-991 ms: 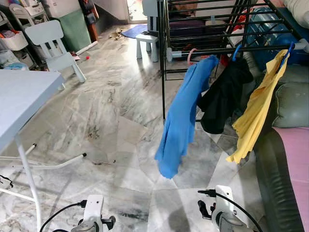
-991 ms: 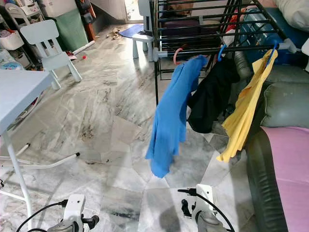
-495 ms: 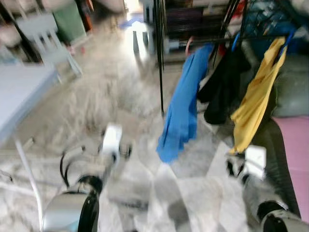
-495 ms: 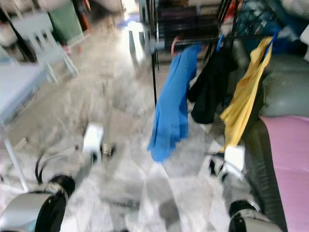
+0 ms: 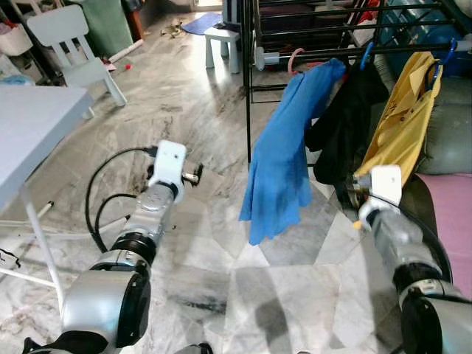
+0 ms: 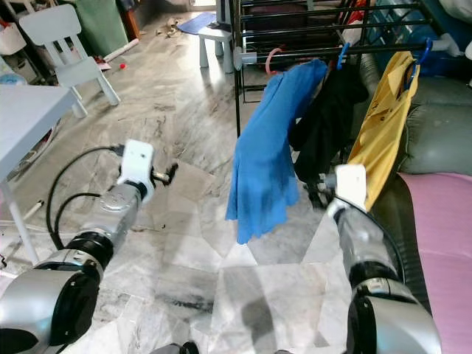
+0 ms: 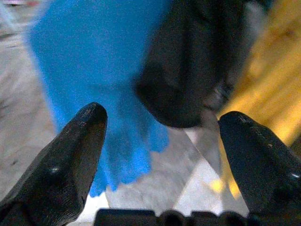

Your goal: Hang hanger

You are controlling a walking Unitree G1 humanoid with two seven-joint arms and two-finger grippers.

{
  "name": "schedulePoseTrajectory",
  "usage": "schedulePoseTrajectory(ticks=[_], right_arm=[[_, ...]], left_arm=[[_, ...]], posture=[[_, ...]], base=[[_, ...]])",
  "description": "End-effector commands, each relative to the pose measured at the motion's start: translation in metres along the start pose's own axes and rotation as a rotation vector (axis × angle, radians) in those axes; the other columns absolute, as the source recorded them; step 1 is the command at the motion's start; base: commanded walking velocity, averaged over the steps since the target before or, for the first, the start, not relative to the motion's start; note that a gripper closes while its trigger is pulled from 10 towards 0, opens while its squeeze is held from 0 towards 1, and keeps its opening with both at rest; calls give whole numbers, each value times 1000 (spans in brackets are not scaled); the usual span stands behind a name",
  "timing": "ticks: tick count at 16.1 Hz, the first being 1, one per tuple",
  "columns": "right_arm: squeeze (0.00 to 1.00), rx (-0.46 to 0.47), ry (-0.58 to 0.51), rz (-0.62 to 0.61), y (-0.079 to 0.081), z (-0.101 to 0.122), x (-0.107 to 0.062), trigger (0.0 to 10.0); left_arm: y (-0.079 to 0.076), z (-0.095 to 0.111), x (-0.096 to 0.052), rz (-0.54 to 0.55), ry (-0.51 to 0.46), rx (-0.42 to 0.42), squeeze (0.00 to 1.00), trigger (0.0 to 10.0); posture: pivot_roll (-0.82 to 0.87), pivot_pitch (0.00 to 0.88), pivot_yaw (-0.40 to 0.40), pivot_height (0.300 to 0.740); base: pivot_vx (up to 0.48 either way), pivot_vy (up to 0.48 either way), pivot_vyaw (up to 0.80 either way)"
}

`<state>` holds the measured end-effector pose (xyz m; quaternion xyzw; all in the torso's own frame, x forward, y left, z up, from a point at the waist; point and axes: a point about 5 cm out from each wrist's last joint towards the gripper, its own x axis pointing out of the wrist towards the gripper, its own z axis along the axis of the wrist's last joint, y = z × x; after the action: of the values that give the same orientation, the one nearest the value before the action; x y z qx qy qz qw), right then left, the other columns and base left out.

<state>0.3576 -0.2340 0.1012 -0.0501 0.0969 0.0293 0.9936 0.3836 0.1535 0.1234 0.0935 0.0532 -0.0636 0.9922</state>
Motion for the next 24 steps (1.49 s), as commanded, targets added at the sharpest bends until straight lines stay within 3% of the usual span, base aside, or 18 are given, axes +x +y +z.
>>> schedulePoseTrajectory(ticks=[1,3,4,6,7,9,11,13,15,19,20,21,23,24], right_arm=[[0,-51,-6,108,14,2,1,10000],[0,-100,-16,167,20,2,-1,10000],[0,-78,-26,166,24,-2,-5,10000],[0,-23,14,221,36,-15,-16,10000],[0,-8,23,231,39,-18,-19,10000],[0,-19,42,253,52,-34,-43,10000],[0,-42,-21,206,57,-32,-73,10000],[0,-31,9,132,51,-38,-92,10000],[0,-14,37,11,47,-44,-102,10000],[0,-14,37,11,47,-44,-102,10000],[0,9,17,-39,49,-40,-112,10000],[0,32,20,-45,49,-39,-119,10000],[0,23,53,-65,48,-46,-122,10000],[0,15,56,-76,47,-46,-120,10000]], left_arm=[[15,-5,-7,17,-35,6,0,10000],[20,-15,-18,12,-44,-1,0,10000],[23,-32,-37,8,-46,-15,0,10000],[17,-46,-64,6,-58,-39,0,10000],[16,-48,-69,10,-60,-48,0,10000],[4,-54,-93,17,-50,-131,0,10000],[-8,-58,-116,-38,-39,-139,0,10000],[-13,-58,-128,-109,-29,-42,0,10000],[-2,-64,-146,-147,33,-41,0,10000],[-2,-64,-146,-147,33,-41,0,10000],[-26,-51,-152,-175,-37,-66,0,10000],[-39,-44,-152,-200,-81,-85,0,10000],[-35,-44,-129,-136,-57,-124,0,10000],[-37,-43,-129,-171,-64,-107,0,10000]], posture=[[-101,64,60,740],[-75,49,43,740],[-46,23,23,740],[-28,0,24,740],[-30,0,31,740],[-43,0,50,740],[-59,8,29,740],[-37,28,-12,740],[-15,42,-43,740],[-15,42,-43,740],[-52,33,15,740],[-52,32,20,740],[-58,34,18,740],[-70,30,4,740]], base=[[0,0,0],[0,0,0],[0,0,0],[0,0,0],[0,0,0],[0,0,0],[0,0,0],[0,0,0],[0,0,0],[0,0,0],[0,0,0],[0,0,0],[0,0,0],[0,0,0]])
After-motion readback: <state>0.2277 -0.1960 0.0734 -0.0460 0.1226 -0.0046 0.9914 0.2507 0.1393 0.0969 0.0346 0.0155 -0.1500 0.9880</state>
